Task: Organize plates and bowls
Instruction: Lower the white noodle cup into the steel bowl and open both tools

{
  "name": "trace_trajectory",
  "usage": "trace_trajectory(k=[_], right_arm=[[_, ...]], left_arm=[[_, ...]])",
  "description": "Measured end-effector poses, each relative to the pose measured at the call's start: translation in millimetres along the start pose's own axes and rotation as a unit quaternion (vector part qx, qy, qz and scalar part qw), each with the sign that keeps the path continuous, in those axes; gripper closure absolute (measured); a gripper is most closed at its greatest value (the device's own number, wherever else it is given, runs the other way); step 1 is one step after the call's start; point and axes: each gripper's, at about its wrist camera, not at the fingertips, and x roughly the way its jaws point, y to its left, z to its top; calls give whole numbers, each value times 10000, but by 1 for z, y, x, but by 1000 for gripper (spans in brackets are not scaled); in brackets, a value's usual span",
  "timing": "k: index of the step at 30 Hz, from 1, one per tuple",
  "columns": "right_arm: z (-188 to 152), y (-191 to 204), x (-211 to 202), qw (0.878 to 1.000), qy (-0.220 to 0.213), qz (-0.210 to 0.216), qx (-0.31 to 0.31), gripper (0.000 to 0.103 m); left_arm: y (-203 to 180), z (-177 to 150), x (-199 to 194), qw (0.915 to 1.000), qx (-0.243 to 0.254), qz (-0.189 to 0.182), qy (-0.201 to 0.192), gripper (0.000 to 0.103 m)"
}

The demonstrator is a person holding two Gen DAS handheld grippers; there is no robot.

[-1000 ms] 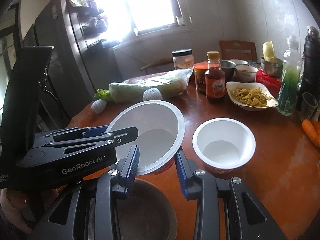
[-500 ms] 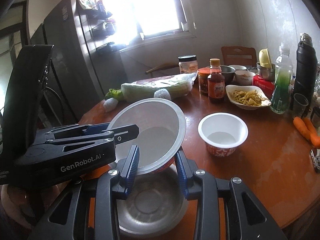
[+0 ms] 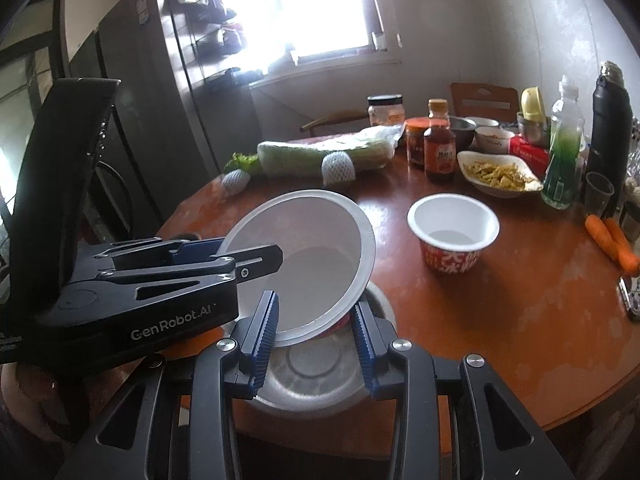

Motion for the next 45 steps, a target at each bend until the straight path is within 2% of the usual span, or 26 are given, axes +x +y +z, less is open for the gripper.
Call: trace_trajectory(k=[6, 21, 35, 45], right_arm=[[-15, 1, 9, 9997, 257, 37, 17, 64], [-26, -2, 26, 9982, 596, -22, -27, 64], [-29, -9, 30, 9977, 670, -58, 23, 64], [-28, -13, 26, 9981, 601, -124, 76, 61]], left_arm=[[1, -15, 12, 9997, 45, 45, 249, 68], [1, -27, 26, 9987, 117, 155, 473, 68], [2, -30, 30, 9985, 84, 179, 504, 68], [6, -28, 20, 9992, -23, 146, 384, 68]])
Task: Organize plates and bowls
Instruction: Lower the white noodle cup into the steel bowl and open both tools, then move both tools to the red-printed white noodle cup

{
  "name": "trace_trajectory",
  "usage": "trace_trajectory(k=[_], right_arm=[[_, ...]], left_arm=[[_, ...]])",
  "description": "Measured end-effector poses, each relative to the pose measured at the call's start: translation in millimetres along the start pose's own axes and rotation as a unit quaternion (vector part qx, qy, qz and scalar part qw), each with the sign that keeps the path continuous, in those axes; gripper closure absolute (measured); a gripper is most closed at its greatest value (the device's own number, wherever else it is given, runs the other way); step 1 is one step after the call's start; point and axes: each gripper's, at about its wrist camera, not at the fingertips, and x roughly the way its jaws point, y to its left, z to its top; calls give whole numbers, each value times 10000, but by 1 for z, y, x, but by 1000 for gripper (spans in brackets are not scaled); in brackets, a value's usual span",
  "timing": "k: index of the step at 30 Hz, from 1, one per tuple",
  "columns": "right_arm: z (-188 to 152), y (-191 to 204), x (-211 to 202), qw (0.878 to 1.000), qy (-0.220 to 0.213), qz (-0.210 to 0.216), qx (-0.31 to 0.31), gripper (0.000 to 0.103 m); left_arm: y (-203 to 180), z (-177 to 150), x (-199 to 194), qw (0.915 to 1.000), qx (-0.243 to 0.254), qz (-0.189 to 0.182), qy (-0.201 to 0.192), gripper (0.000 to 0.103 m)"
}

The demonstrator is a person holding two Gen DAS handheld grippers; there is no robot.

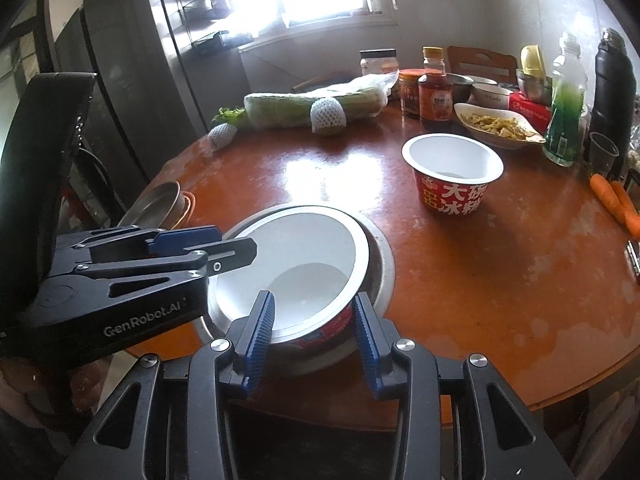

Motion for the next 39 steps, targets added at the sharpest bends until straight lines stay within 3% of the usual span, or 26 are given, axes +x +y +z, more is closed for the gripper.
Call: trace_trajectory(k=[22, 25, 39], right_arm=[[1, -15, -20, 9992, -333, -31, 217, 60], [2, -19, -24, 9988, -419, -50, 259, 54], [24, -69, -27, 9941, -717, -443, 690, 50]], left_arm=[[-11, 10, -24, 9996, 45, 67, -256, 66], [-17, 16, -26, 9994, 113, 27, -315, 63], [-36, 59, 7, 9985, 418, -141, -337, 58]])
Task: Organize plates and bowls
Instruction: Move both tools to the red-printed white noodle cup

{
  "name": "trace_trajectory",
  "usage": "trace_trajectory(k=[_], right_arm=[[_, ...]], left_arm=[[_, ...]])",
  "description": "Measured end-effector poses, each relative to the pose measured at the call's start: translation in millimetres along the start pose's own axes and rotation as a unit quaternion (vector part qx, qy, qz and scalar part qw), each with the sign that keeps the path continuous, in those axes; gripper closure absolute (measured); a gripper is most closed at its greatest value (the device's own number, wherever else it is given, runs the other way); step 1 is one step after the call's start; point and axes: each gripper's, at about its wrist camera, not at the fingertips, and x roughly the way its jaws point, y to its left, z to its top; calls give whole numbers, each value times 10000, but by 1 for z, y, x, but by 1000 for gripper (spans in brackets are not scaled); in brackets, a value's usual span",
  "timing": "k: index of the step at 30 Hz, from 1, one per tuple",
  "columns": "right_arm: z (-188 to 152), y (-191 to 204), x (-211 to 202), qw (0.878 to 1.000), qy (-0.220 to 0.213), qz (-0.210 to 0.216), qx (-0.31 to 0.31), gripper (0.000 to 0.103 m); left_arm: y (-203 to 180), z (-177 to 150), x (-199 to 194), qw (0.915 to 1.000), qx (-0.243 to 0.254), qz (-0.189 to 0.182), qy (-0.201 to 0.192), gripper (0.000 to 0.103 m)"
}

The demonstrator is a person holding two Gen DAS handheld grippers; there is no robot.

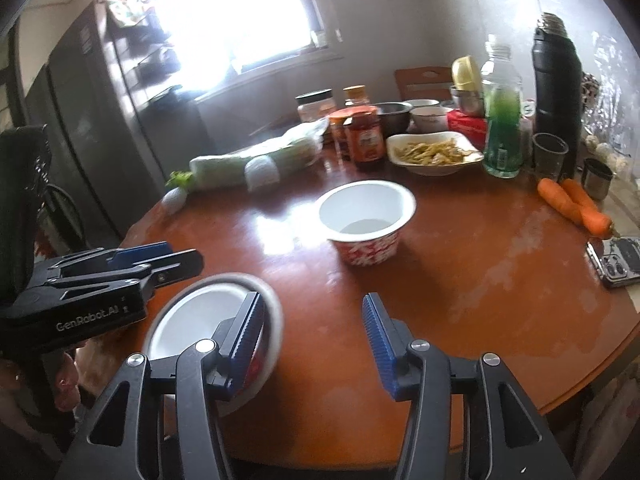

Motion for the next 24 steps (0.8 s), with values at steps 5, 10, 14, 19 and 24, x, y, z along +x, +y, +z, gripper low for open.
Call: trace_trajectory(k=[5, 10, 14, 19, 24], right_arm=[[13, -20, 12, 9999, -20, -137, 100, 50], [27, -37, 29, 9995, -7, -250, 189, 50], [38, -46, 49, 9993, 99, -249, 244, 50], [51, -54, 70, 9991, 195, -221, 299, 50], [60, -58, 92, 9990, 333, -199, 219, 50]], left_arm=[[-12, 20, 24, 9997, 232, -58, 90, 57], [-22, 38, 48, 9989, 344, -184, 255, 57], [-22, 53, 68, 9971, 249, -512, 511, 57], [-19, 60, 87, 9970, 204, -382, 636, 57], [-16, 63, 102, 9968, 147, -313, 727, 57]])
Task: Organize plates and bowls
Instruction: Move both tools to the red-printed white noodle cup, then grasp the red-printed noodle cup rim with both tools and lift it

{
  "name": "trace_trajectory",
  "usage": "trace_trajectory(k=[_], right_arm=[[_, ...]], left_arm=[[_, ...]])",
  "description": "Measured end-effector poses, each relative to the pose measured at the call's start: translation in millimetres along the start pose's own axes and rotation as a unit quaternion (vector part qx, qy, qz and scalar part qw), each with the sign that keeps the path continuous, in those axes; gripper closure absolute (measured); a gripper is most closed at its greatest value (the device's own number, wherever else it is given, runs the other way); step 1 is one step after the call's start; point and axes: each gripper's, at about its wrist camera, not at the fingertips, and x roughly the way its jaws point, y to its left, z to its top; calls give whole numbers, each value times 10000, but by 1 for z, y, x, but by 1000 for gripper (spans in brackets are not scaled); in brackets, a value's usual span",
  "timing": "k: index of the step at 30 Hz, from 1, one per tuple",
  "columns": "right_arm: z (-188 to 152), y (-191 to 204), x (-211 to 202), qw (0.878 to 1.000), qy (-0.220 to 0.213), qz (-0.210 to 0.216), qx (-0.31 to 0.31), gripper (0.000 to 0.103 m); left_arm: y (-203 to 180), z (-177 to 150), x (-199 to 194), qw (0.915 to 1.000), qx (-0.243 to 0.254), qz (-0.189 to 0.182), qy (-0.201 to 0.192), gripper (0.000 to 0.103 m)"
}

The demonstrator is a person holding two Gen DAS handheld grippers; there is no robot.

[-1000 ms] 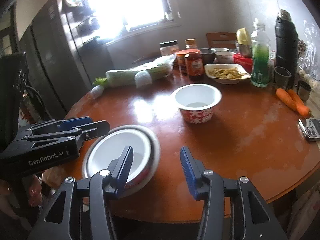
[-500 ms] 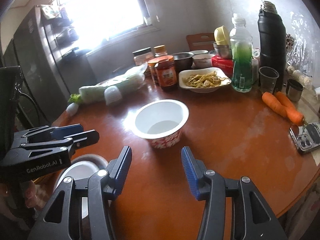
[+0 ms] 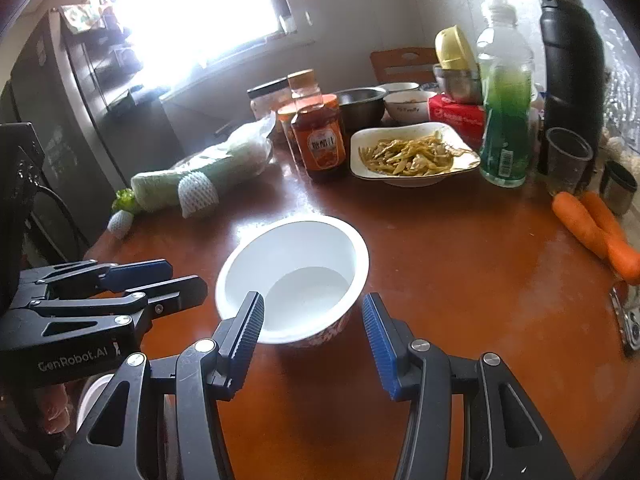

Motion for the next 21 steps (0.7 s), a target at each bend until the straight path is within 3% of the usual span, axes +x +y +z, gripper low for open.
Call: trace_trajectory(k=[9, 18, 21], right_arm=[[2, 1, 24, 9995, 221, 82, -187, 53], [2, 12, 29, 9987, 312, 201, -351, 56], [0, 17, 30, 9982, 357, 321, -361, 56]], left_arm=[[5, 7, 17, 9998, -127, 1, 122, 57], [4, 9, 21, 9989, -192, -340, 249, 57], [2, 8, 18, 9993, -134, -296, 200, 57]])
